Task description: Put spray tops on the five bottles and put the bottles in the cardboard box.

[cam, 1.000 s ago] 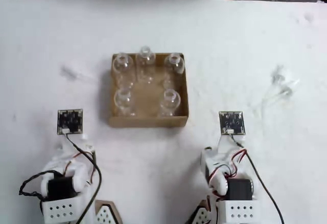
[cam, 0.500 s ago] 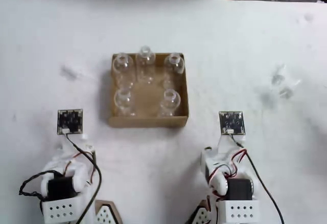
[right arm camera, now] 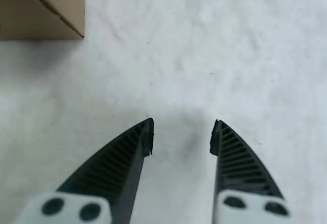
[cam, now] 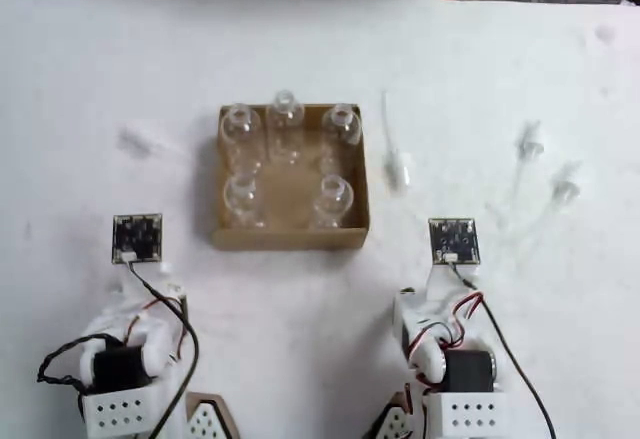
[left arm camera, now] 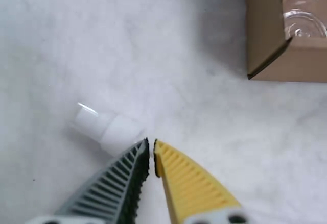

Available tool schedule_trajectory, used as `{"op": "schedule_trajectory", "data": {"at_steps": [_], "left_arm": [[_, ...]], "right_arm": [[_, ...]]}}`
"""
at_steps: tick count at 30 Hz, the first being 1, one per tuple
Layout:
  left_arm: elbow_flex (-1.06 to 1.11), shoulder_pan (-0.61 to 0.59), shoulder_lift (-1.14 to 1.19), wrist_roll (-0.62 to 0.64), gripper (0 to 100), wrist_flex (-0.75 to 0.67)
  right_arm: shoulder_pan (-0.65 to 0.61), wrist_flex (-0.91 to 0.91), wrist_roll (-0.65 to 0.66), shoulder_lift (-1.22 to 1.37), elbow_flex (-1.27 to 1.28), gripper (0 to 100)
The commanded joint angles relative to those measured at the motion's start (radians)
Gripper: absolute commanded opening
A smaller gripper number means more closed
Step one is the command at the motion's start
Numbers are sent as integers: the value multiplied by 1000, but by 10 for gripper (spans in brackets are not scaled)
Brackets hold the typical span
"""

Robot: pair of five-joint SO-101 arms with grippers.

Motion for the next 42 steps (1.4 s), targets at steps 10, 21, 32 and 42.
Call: {"op": "schedule_trajectory", "data": {"at_steps": [10,21,32,42], "left_arm": [[-3,-7,-12,-11,26,3],[-3,-7,-12,-11,26,3],[-3,-7,-12,-11,26,3],[-3,-7,-12,-11,26,3]], "right_arm": [[-2,5,12,-5,9,163],[-340,-50,12,-5,9,166],[-622,-58,5,-4,9,166],[-395,-99,8,-5,9,166]]}}
